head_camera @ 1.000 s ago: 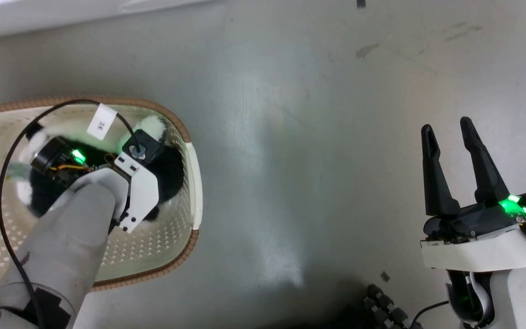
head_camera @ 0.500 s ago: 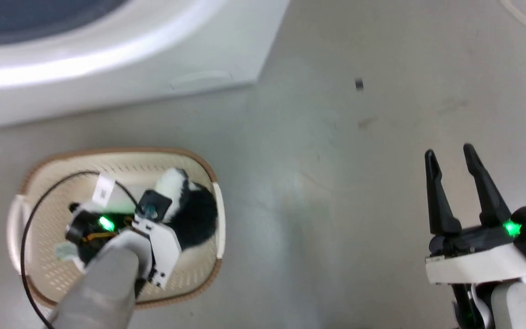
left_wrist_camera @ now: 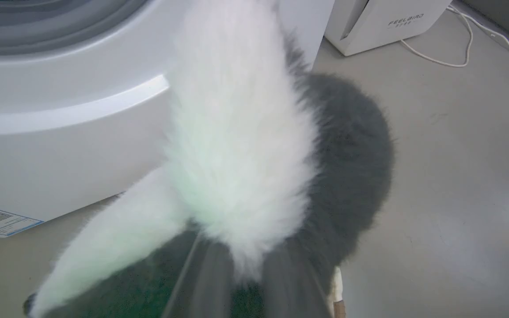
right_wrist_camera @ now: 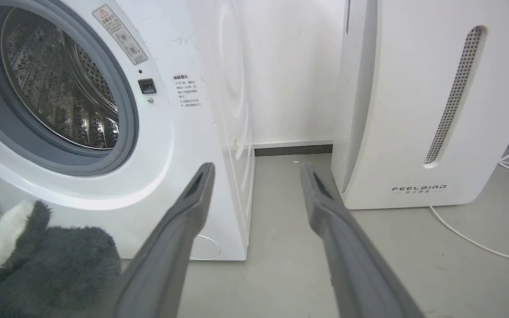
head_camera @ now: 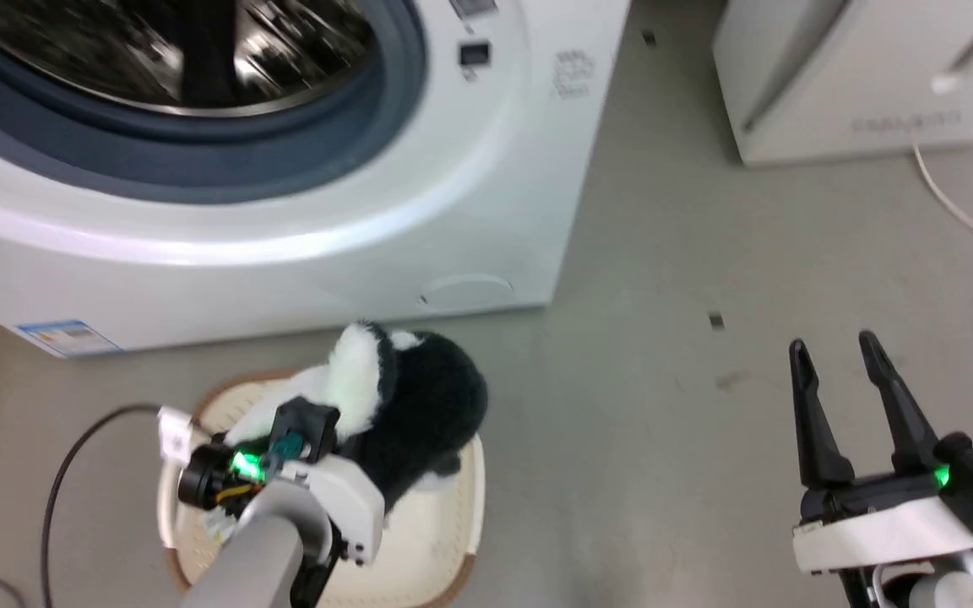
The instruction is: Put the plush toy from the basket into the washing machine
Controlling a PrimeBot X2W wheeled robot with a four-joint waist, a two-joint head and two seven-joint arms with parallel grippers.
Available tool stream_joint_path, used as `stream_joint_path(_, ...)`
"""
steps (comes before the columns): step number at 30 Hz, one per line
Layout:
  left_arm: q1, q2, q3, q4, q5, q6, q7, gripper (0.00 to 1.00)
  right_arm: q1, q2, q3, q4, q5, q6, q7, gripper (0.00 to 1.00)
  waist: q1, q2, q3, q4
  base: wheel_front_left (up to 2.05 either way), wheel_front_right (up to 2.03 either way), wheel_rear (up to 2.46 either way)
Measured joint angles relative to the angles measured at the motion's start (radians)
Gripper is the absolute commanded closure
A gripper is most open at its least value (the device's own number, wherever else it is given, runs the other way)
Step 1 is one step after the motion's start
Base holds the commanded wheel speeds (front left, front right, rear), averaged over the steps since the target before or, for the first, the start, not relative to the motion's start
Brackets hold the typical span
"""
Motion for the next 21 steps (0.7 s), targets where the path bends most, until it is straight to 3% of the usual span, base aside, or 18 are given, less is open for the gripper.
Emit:
stream_joint_path(4,0.102,0.003,0.063,-0.147,0.007,0.027,0.000,1.00,0.028,0.000,-0.005,0.004,-0.003,0.000,0.000,0.00,0.0000,0.0000,-0.061,0.029,0.00,0.00,0.00)
stream_joint_path(5,0.173,0.000,0.108,-0.247,0.020,0.042,0.000,1.00,0.046,0.000,-0.006,0.007,-0.006,0.000,0.000,0.00,0.0000,0.0000,-0.100,0.047,0.00,0.00,0.00)
stream_joint_path(11,0.300,-0.014,0.193,-0.414,0.058,0.060,0.000,1.00,0.066,0.000,-0.006,0.008,-0.005,0.000,0.000,0.00,-0.0001,0.0000,-0.153,0.069,0.00,0.00,0.00)
stream_joint_path(21,0.345,-0.035,0.312,-0.631,0.132,0.049,0.000,1.00,0.074,0.000,0.013,0.001,0.002,0.000,0.000,0.00,0.0000,0.0000,-0.146,0.061,0.00,0.00,0.00)
